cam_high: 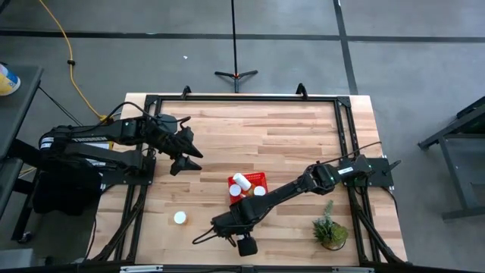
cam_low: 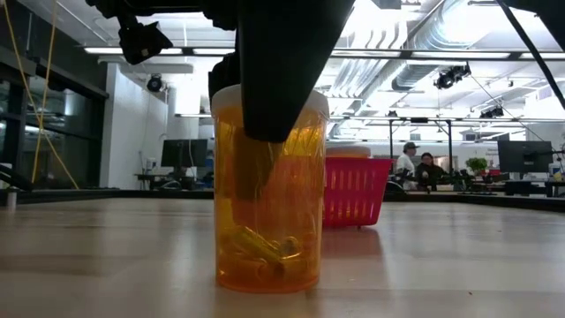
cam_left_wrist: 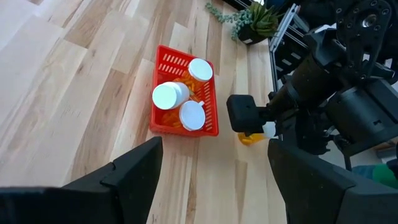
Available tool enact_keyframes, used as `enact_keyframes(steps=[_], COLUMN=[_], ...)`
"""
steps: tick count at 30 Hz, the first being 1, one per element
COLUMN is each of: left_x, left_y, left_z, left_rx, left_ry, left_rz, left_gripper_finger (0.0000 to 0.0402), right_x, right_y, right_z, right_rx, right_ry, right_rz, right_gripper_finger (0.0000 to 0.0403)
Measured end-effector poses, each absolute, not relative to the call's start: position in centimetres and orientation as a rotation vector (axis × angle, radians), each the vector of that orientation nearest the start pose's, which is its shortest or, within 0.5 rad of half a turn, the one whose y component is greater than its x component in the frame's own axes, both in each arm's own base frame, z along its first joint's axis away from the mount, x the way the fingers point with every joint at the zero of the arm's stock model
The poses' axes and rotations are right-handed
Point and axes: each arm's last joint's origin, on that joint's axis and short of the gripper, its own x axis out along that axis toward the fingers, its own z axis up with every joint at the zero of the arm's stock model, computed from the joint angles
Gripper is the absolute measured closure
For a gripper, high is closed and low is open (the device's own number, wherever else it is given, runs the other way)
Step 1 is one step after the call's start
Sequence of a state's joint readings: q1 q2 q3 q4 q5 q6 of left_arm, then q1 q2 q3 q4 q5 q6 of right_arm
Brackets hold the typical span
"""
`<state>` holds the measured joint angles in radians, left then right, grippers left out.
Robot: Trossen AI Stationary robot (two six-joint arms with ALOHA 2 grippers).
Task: Pick and place pill bottles into a basket
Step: Put the orange pill bottle into the red basket
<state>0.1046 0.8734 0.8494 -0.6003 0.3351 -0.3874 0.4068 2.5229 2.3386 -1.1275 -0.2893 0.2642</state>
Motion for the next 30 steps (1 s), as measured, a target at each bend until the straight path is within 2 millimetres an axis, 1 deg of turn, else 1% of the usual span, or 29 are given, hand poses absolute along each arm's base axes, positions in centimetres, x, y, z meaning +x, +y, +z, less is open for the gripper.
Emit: enact_keyframes(steps=[17, 20, 25, 30], left_x=[17.4, 17.4, 17.4, 17.4], left_y=[0.9, 0.9, 0.9, 0.9], left_z=[30.4, 30.4, 30.4, 30.4], left_rx=[-0.51, -0.51, -0.505, -0.499], left_ry=[0.649, 0.649, 0.649, 0.648], left_rz=[-0.103, -0.103, -0.105, -0.107], left_gripper_finger=[0.0076, 0.0076, 0.0076, 0.0076], right_x=[46.6, 46.4, 46.2, 45.8], right_y=[20.9, 20.8, 20.6, 20.4], right_z=[17.9, 17.9, 18.4, 19.1], right_rx=[0.121, 0.116, 0.101, 0.093], right_ry=[1.403, 1.42, 1.439, 1.447], right_rz=[0.387, 0.381, 0.374, 0.361], right_gripper_finger=[0.0217, 0.0218, 0.0209, 0.0219])
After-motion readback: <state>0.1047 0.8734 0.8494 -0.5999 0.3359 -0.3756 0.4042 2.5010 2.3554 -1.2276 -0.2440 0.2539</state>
